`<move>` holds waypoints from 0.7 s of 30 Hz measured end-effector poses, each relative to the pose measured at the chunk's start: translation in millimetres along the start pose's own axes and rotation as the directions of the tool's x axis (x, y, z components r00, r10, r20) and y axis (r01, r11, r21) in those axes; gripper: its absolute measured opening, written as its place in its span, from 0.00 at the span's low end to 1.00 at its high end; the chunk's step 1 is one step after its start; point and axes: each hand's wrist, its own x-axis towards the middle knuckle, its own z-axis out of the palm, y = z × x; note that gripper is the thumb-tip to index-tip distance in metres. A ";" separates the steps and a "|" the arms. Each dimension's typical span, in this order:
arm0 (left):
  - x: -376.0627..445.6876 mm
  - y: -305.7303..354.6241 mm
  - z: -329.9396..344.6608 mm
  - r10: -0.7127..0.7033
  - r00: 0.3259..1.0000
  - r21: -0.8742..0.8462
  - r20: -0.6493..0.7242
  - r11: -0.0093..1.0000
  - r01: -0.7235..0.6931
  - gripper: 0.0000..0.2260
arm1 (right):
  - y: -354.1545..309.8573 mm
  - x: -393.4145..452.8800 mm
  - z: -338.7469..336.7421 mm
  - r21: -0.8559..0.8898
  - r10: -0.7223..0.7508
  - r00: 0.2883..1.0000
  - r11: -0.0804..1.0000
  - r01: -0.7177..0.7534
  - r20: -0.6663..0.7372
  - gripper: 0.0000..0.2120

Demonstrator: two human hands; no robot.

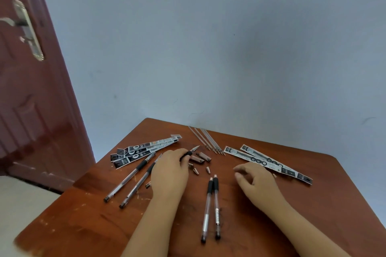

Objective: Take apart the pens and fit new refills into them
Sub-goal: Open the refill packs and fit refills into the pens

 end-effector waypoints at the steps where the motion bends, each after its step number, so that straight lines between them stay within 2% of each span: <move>1: 1.5 -2.4 -0.6 -0.024 1.000 -0.001 -0.003 1.000 0.024 0.13 | -5.5 8.5 4.9 -0.022 -0.017 1.000 1.000 0.017 0.012 0.09; 6: 4.9 -10.1 0.9 -0.074 0.997 0.004 0.024 0.997 0.074 0.12 | -26.6 50.9 32.8 -0.132 0.035 0.999 0.991 -0.032 0.017 0.13; 11: 8.6 -14.4 1.2 -0.076 0.996 -0.017 0.036 0.997 0.077 0.12 | -30.5 70.0 51.0 -0.279 0.142 0.984 0.954 -0.105 0.112 0.15; 16: 8.6 -13.0 1.0 -0.041 0.998 -0.022 0.048 0.999 0.042 0.12 | -28.6 68.4 51.4 -0.204 0.145 0.981 0.972 -0.117 0.128 0.12; 21: 5.1 -7.1 1.5 0.081 0.989 -0.005 0.120 0.997 -0.081 0.12 | -30.7 49.1 26.0 -0.055 0.079 0.997 0.995 -0.078 0.020 0.08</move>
